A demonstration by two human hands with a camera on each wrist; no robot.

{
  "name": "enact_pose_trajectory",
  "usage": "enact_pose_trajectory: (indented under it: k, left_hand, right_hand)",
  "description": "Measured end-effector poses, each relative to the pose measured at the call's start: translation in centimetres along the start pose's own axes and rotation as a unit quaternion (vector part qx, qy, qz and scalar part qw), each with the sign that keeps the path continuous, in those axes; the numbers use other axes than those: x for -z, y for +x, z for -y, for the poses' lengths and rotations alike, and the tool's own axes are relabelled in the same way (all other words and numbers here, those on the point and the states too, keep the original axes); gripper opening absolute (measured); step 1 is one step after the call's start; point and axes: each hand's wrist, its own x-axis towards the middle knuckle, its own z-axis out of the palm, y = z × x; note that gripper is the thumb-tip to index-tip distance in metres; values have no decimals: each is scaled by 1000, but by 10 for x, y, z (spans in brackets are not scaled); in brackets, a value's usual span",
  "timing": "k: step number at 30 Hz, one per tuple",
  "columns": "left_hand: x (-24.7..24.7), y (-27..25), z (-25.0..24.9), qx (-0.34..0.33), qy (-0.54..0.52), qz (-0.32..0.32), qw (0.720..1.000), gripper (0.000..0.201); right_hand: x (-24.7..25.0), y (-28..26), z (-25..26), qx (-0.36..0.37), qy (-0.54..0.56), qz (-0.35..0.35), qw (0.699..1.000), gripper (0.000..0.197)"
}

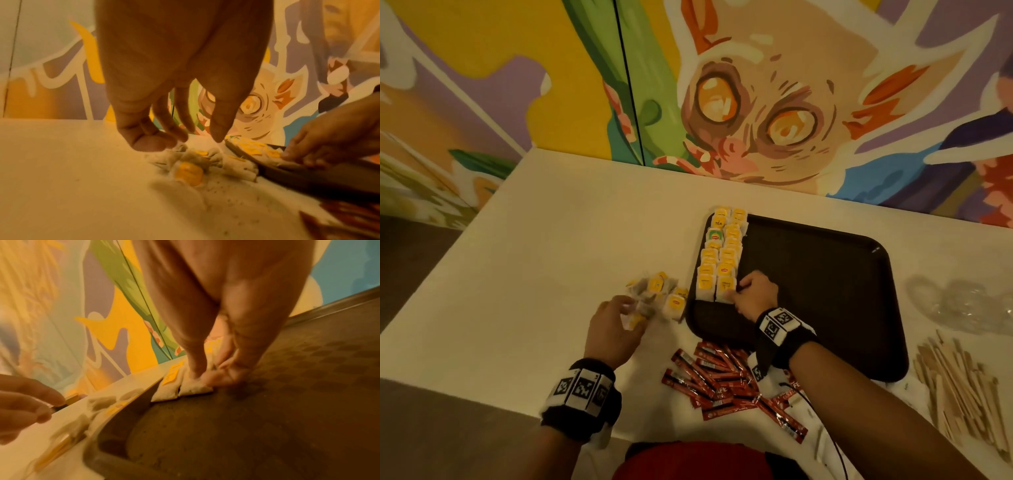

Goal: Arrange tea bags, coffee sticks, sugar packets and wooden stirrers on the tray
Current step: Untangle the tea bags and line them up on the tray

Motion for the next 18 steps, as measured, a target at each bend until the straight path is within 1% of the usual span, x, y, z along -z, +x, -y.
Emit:
enact_pose_trajectory:
  k: [1,3,5,7,9,11,13,15,16,17,18]
  left_hand:
    - [1,-1,5,27,27,4,999,51]
    - [0,-5,12,78,81,31,993,70]
    - [-5,-7,16,100,96,62,988,80]
    - [-12,-6,19,98,89,74,989,78]
    - [-18,-4,20,83,77,64,991,72]
    - [-22,-1,17,70,53,48,995,71]
    - [-25,3,13,45,40,31,998,78]
    - [-26,7,10,33,41,14,999,83]
    - [-25,8,6,43,39,15,998,83]
    - [-24,10,4,44,40,14,998,78]
    - [-22,11,1,43,56,20,997,68]
  right_hand:
    - [0,-3,2,16,-11,-20,1000,34]
    - [-4,-12,9,59,-22,-41,997,30]
    - [-10,-22,21,112,-14,-14,993,21]
    - [-18,-32,33,200,-49,34,978,14]
    - [-30,-37,40,277,-130,79,949,18]
    - [-39,-40,46,323,-244,91,910,32]
    - [-46,-40,50,343,-333,85,874,48]
    - [-51,-41,52,348,-387,88,849,57]
    - [-54,-42,52,352,-408,89,838,59]
    - [-56,-43,52,356,-425,87,827,60]
    - [-58,-44,52,363,-438,80,819,60]
